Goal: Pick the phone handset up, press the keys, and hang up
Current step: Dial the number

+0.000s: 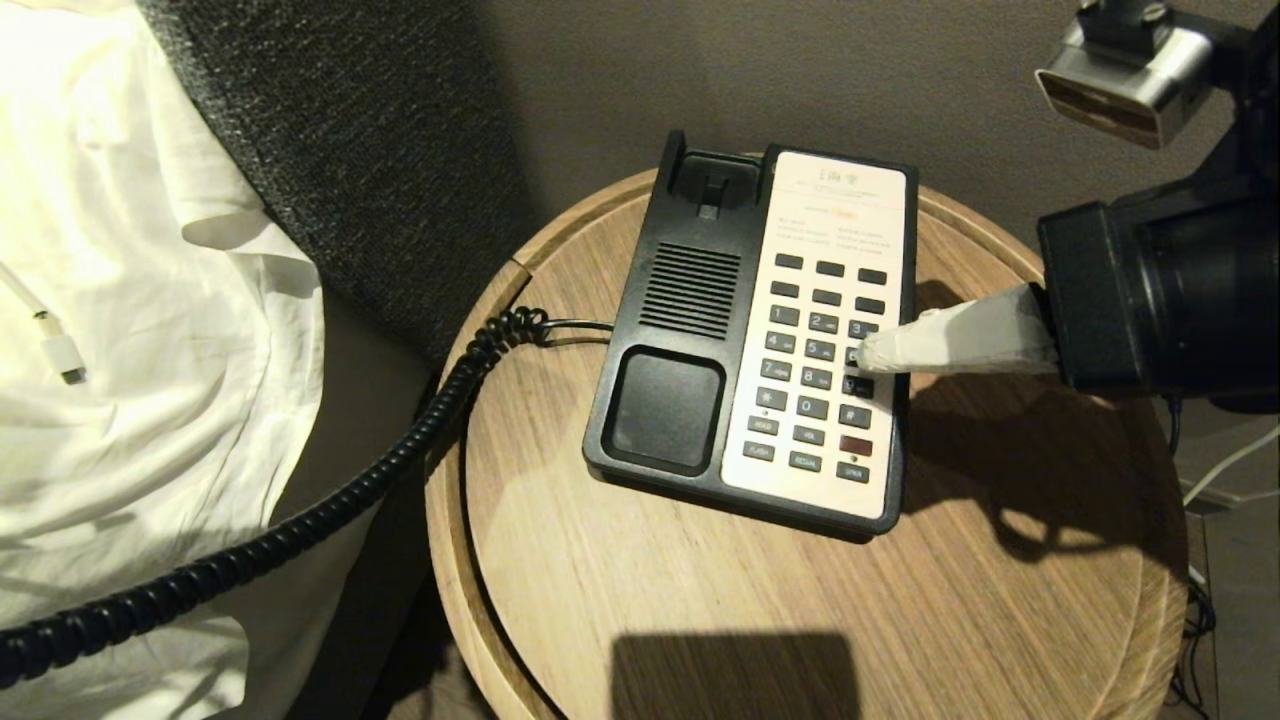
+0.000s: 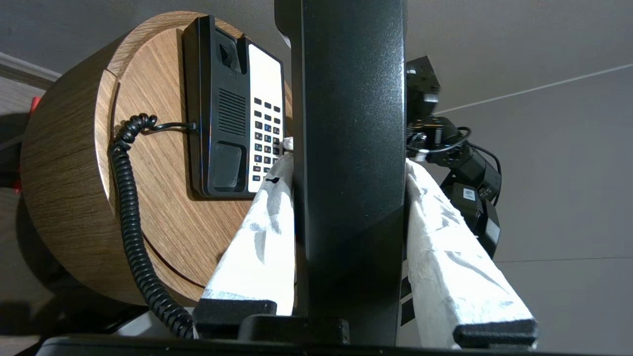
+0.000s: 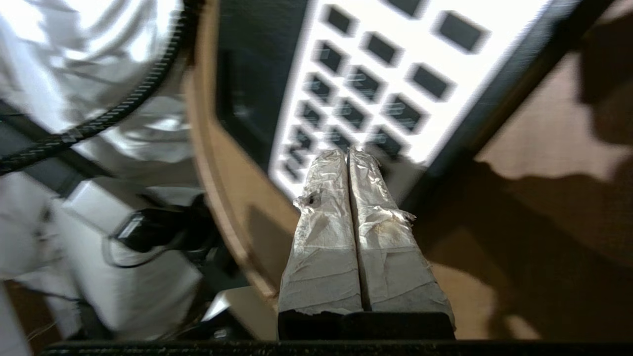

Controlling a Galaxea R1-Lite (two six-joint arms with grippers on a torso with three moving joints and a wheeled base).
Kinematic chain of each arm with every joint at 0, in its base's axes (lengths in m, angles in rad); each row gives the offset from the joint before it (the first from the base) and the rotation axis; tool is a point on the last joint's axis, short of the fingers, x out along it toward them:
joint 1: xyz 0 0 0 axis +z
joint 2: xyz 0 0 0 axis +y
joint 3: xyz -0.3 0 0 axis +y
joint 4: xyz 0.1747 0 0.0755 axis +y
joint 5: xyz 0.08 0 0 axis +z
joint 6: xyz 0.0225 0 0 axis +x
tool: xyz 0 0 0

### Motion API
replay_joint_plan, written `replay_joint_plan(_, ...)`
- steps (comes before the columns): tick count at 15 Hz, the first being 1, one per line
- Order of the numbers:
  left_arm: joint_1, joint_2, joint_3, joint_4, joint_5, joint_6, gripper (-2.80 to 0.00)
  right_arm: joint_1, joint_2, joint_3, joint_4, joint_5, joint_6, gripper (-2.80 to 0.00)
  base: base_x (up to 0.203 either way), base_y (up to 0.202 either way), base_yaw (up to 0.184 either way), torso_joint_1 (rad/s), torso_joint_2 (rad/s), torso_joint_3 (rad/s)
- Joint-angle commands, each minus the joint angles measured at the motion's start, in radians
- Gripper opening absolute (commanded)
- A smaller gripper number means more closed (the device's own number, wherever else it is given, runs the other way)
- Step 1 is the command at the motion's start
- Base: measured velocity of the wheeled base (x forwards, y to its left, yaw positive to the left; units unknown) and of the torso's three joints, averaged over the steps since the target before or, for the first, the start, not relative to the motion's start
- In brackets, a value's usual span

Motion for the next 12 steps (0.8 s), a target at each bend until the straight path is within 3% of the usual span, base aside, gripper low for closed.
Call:
replay_joint_plan(1,0.001,0.002,-0.001,0.002,0.006,-0.003,-2.8,0.047,0.007,-0.042,0.006,0.001,0.048,-2.8,0.0,0.0,0.0,0.0,0.0,0.0)
replay_joint_plan(12,0.001,-0.002,0.001,0.004,0.006,-0.003,-2.8,0.051,0.056,-0.048,-0.008,-0.033,0.008,-2.8,0.0,0.0,0.0,0.0,0.0,0.0)
